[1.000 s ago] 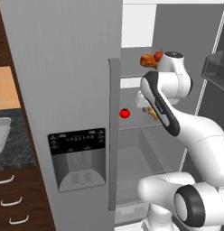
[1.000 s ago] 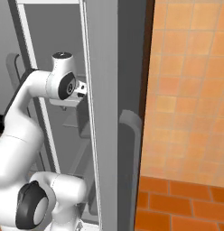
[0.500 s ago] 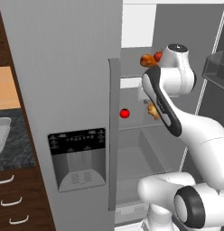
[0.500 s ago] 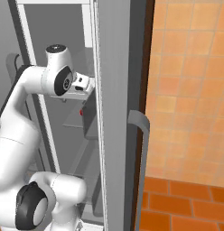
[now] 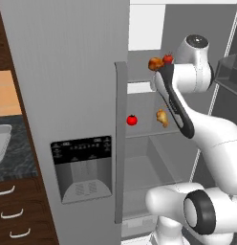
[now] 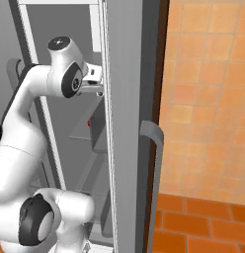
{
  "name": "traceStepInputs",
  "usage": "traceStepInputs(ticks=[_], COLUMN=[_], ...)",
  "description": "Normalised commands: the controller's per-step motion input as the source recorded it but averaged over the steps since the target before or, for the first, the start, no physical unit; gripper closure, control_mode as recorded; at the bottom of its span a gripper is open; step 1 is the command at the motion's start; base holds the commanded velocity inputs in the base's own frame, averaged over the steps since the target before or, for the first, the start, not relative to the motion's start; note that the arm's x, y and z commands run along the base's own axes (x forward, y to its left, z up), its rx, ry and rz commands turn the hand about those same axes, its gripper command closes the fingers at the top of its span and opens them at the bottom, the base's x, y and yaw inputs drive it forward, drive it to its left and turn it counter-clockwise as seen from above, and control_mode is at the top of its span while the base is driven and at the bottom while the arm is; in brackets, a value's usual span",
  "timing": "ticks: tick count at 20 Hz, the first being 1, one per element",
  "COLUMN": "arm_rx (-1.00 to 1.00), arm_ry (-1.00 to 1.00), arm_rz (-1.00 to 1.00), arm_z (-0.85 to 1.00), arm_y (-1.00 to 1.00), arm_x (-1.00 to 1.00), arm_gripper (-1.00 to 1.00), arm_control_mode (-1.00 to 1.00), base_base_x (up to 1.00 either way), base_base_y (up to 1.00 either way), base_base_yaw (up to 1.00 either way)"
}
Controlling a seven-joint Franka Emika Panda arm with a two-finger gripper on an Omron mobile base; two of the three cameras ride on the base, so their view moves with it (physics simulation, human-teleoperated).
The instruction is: Place one tomato and one chicken drumstick in each tupperware on the nearby counter, to pack two identical lunches.
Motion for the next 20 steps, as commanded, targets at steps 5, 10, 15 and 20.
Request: traceStepInputs(ticks=[5,10,15,20], arm_rx=[-0.21,-0.04,0.02,0.01], arm_ry=[-0.09,0.0,0.0,0.02], arm_rz=[-0.03,0.0,0.0,0.04], arm_z=[0.56,0.06,0.0,0.0], arm_y=[-0.14,-0.39,-0.12,-0.06], arm_x=[0.5,0.59,0.63,0.69], arm_gripper=[-1.0,-1.0,-1.0,-1.0], arm_control_mode=[-1.0,-1.0,-1.0,-1.0], base_base_x=[0.0,0.0,0.0,0.0], base_base_y=[0.0,0.0,0.0,0.0], base_base_yaw=[0.0,0.0,0.0,0.0])
